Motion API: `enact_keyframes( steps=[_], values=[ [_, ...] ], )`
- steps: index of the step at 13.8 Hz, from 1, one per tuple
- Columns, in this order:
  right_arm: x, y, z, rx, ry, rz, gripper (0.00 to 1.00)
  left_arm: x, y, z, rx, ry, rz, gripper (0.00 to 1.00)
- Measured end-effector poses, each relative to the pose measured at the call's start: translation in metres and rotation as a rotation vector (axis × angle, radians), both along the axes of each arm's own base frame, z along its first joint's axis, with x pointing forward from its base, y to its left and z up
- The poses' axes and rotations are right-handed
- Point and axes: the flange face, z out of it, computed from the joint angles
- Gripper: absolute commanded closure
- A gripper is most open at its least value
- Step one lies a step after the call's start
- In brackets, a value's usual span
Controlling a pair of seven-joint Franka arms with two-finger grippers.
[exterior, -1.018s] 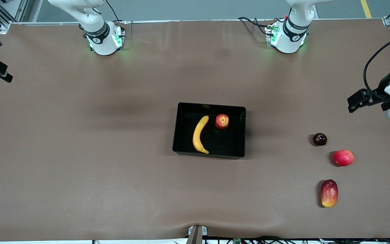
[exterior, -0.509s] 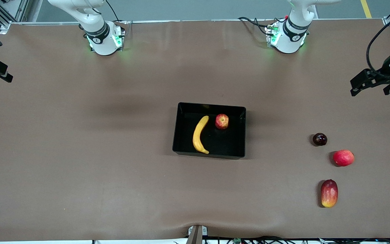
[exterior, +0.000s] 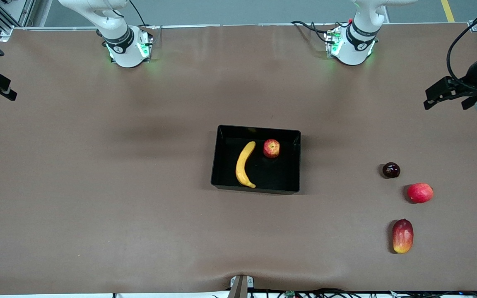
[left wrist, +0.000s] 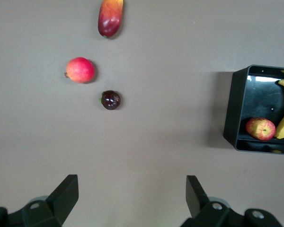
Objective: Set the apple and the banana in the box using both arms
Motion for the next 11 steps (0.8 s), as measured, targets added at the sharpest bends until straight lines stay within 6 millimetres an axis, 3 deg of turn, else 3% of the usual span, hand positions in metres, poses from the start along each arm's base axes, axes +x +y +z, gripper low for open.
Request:
enact_keyframes(
  steps=[4,11],
  values=[
    [0.000,0.000,0.000,0.000,0.000,0.000,0.00,-0.005,-0.035,-0.001,0.005,0.017,0.032,0.00],
    [0.000,0.000,0.000,0.000,0.000,0.000,0.00,-0.004,-0.025,-0.001,0.041,0.012,0.039,0.00]
  ],
)
